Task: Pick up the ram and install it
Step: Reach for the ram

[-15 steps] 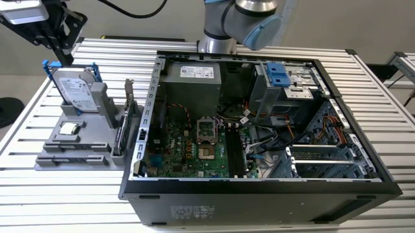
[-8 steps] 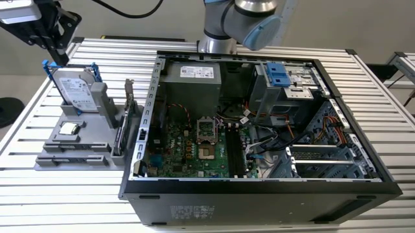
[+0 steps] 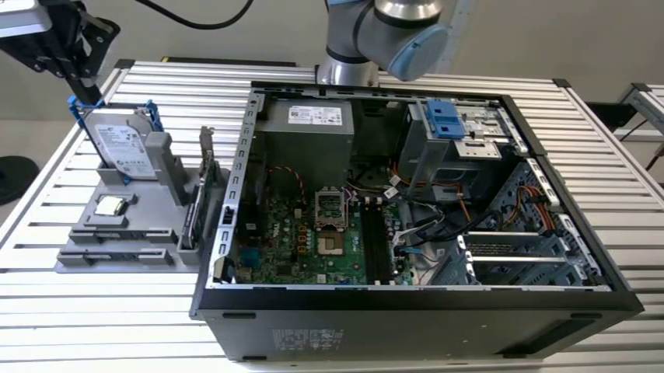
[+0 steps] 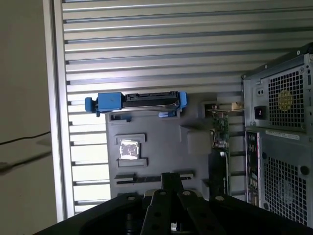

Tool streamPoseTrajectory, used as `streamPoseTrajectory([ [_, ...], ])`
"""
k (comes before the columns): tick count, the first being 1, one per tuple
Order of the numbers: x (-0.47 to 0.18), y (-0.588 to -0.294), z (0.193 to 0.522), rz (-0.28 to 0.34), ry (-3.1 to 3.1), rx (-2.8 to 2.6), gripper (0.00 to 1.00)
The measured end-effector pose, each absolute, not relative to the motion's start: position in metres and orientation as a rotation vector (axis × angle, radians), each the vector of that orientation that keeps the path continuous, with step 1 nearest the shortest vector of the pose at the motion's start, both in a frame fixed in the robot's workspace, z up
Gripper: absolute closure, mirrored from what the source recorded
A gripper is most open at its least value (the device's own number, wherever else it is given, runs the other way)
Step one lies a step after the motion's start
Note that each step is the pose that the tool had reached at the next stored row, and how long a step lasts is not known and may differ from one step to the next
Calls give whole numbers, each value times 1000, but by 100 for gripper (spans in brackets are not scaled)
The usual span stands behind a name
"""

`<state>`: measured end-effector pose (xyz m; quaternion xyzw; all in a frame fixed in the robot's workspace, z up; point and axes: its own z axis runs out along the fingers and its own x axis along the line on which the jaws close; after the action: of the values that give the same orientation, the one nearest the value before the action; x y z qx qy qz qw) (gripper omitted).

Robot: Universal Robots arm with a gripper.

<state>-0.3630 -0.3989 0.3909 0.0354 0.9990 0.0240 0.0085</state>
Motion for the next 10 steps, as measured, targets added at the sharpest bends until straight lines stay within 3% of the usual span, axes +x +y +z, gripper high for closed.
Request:
streamPoseTrajectory([
  [10, -365, -400, 391, 75, 3122, 111, 100],
])
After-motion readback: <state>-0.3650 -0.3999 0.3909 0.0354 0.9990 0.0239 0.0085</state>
